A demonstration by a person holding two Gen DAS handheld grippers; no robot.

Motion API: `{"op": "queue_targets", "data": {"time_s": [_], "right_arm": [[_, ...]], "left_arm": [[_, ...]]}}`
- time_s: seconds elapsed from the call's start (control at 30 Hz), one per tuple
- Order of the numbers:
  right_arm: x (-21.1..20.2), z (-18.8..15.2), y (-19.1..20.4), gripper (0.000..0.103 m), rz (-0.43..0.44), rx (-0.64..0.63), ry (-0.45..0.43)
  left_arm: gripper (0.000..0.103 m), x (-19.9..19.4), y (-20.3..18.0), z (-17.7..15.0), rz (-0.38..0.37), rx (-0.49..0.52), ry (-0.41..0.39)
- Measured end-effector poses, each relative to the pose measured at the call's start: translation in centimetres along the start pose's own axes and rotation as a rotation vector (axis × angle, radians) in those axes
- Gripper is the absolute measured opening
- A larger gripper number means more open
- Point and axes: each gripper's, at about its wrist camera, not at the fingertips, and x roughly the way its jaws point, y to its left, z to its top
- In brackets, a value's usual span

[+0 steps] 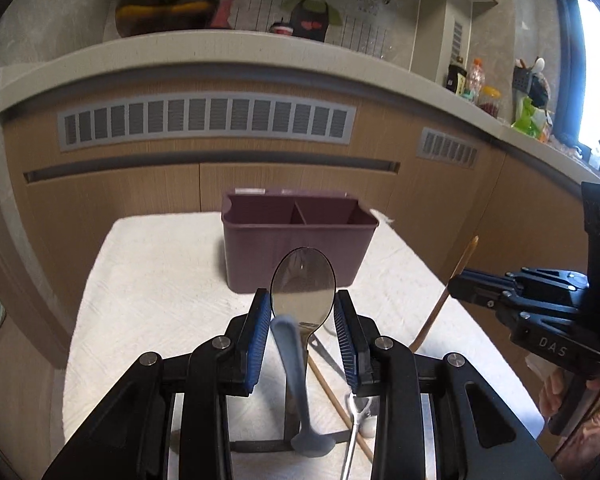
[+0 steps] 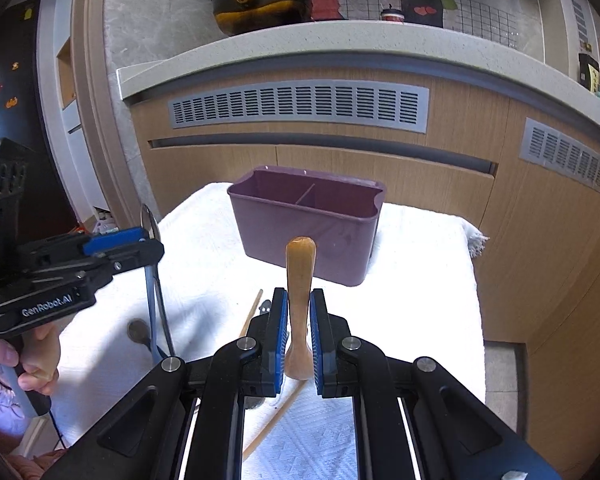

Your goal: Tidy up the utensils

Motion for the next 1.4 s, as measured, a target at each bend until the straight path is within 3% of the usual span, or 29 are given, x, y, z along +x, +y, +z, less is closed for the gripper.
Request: {"op": "queue_targets", "data": {"time_s": [0.17, 0.37, 0.5, 0.6, 0.7, 0.83, 1.03, 1.23, 1.33, 1.37, 1.4], "right_arm": [[-0.9, 0.5, 0.3, 0.009, -0.006, -0.012, -0.023], [-1.4, 2.1, -0.1, 0.009, 0.010, 0.003, -0.050], [-2.5, 6.1, -0.8, 0.009, -0.015, 0.000, -0.132], [-3.1, 10.5, -1.7, 0.009, -0.039, -0.004, -0.215], [-2.2, 13.6, -2.4, 0.009, -0.040, 0.003, -0.244], [1.0, 15.0, -2.9, 0.009, -0.054, 0.005, -0.231], [6.9, 14.2, -3.6, 0.009, -0.056, 0.029, -0.117], [11.8, 12.0, -4.0, 0.010, -0.025, 0.046, 0.022], [13.4, 10.9, -3.9, 0.031, 0.019, 0.045, 0.091], [13.5, 10.6, -3.9, 0.046, 0.022, 0.045, 0.090], [13.4, 10.3, -3.7, 0.053, 0.013, 0.043, 0.077]], "left_arm": [[0.033, -1.8, -0.7, 0.9, -0.022, 0.005, -0.054], [0.033, -3.4, -1.5, 4.2, -0.037, 0.030, -0.141], [0.033, -3.8, -2.0, 9.2, -0.040, 0.066, -0.235], [0.033, -2.8, -1.3, 12.9, -0.050, 0.041, -0.267], [0.033, -1.0, -0.3, 15.7, -0.050, 0.009, -0.305], [0.033, 2.0, 1.2, 16.8, -0.043, -0.027, -0.326], [0.034, 7.4, 3.0, 15.2, -0.036, -0.072, -0.291], [0.037, 12.9, 4.6, 12.1, -0.041, -0.123, -0.145], [0.059, 15.0, 5.3, 10.5, -0.056, -0.156, -0.052], [0.059, 15.1, 5.5, 10.1, -0.050, -0.161, -0.040], [0.059, 15.1, 5.6, 9.8, -0.043, -0.164, -0.034]]}}
